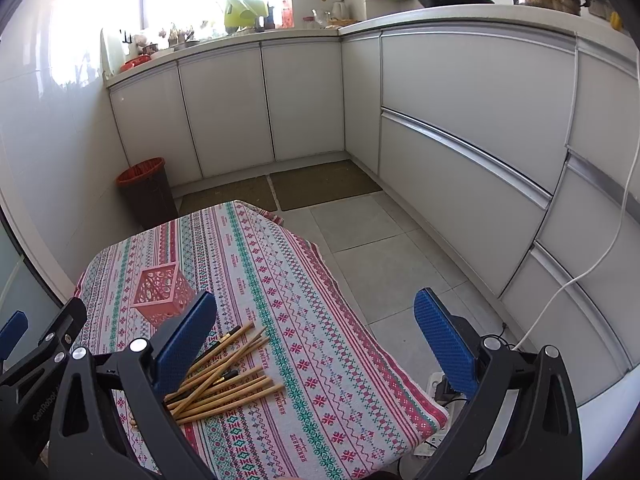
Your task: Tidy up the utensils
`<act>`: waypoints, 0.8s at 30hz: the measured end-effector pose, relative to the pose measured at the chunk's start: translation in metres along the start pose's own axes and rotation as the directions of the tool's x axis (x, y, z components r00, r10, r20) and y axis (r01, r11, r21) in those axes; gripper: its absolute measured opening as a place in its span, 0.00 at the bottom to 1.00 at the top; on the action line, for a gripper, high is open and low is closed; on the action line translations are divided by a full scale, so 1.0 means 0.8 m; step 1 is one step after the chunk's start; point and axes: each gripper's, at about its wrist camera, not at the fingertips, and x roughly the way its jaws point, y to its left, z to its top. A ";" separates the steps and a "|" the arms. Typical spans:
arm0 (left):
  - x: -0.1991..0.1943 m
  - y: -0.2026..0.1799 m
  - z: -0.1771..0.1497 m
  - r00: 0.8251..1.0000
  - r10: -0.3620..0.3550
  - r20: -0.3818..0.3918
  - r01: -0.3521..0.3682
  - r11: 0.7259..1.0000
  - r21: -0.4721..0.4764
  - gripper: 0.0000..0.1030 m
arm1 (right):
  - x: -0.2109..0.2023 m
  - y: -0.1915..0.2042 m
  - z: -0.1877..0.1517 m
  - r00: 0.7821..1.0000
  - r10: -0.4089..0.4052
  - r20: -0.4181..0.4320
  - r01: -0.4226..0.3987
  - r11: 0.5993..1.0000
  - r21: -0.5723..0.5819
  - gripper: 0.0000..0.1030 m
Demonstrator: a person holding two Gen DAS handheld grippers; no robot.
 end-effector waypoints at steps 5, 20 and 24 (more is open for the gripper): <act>0.001 0.001 -0.001 1.000 -0.003 -0.001 0.003 1.000 0.001 0.93 | -0.001 0.000 0.000 1.000 0.001 0.000 -0.001 1.000 0.000 0.94; 0.004 0.005 -0.004 1.000 0.000 -0.002 0.000 1.000 -0.001 0.93 | -0.002 0.000 0.002 1.000 0.003 -0.002 -0.003 1.000 -0.001 0.94; 0.004 0.007 -0.004 1.000 0.002 -0.003 -0.002 1.000 0.000 0.93 | -0.001 0.000 0.002 1.000 0.002 -0.005 -0.002 1.000 -0.003 0.94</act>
